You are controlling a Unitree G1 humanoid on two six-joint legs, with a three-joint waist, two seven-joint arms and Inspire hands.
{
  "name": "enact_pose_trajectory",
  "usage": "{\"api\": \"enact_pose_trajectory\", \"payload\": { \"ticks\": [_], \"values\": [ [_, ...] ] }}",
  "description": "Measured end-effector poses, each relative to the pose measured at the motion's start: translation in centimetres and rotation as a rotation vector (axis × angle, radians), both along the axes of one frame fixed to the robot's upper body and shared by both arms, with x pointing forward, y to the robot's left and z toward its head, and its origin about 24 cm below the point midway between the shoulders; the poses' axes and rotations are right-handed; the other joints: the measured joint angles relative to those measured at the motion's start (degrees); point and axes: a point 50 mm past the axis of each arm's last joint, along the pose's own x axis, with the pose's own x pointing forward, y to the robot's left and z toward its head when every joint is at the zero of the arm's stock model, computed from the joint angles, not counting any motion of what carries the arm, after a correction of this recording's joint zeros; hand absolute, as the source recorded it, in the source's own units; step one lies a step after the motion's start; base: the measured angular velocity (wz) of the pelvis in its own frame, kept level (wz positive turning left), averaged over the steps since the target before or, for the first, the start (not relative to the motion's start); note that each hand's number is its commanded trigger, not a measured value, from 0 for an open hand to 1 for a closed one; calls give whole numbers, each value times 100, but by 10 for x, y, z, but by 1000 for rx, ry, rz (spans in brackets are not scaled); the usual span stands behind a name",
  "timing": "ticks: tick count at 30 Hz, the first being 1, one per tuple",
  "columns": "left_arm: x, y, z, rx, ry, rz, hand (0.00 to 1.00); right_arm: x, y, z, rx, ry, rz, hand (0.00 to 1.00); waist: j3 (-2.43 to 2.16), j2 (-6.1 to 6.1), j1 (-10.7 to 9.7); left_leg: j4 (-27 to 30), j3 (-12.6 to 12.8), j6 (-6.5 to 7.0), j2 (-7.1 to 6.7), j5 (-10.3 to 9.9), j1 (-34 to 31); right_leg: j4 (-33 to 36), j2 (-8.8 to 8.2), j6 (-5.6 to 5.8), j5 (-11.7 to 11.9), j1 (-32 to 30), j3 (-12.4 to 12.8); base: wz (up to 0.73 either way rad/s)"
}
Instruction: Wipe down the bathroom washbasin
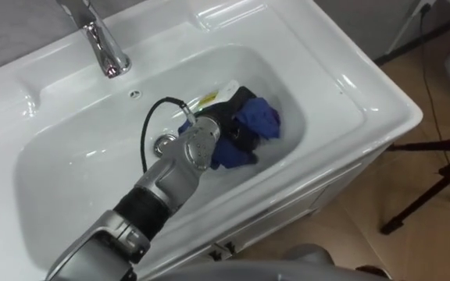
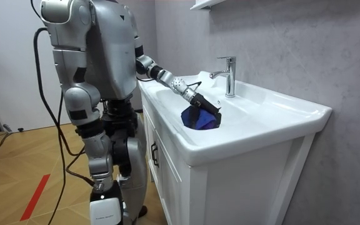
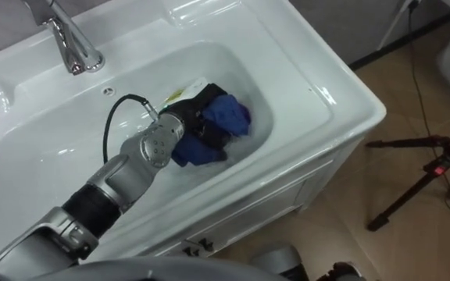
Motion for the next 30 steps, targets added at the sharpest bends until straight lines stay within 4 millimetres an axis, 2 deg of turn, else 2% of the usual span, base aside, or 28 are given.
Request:
{"api": "enact_pose_trajectory", "payload": {
  "ticks": [8, 20, 23, 25, 27, 30],
  "values": [
    [-2, -10, 13, -35, -10, -70, 100, -3, 3, -1, 16, 22, 45, 0, 1, -1, -2, 2, 2, 0, 1, 0, -20, 11, 0, -2, 2, 15, 2, 0],
    [-7, -8, 6, -37, -13, -56, 100, -8, 4, -1, 26, 33, 22, 0, 19, -33, 60, 0, 76, 0, 4, 0, 57, -5, 5, 0, 0, 26, 57, -3],
    [-14, -2, -3, -16, -16, -42, 100, -8, 4, -1, 19, 35, -6, 0, 49, -83, 100, -6, 77, 0, 4, 0, 139, -12, 6, 0, -4, 102, 69, -3],
    [-22, 9, -19, 36, -9, -11, 100, -11, 4, -2, 10, 38, -14, 0, 80, -140, 217, -29, 106, 0, 8, 0, 207, -9, 18, -7, -13, 134, 103, -6],
    [-26, 21, -29, 65, 2, 39, 100, -14, 4, -2, 11, 42, -28, 0, 57, -190, 340, -37, 160, 0, 15, 0, 243, -1, 31, -13, -21, 138, 179, -15],
    [-36, 43, -46, 102, 21, 138, 100, -21, 5, -2, 5, 54, -63, 0, 40, -278, 420, -41, 157, -1, 14, 0, 263, 2, 30, -13, -21, 174, 161, 0]
  ]
}}
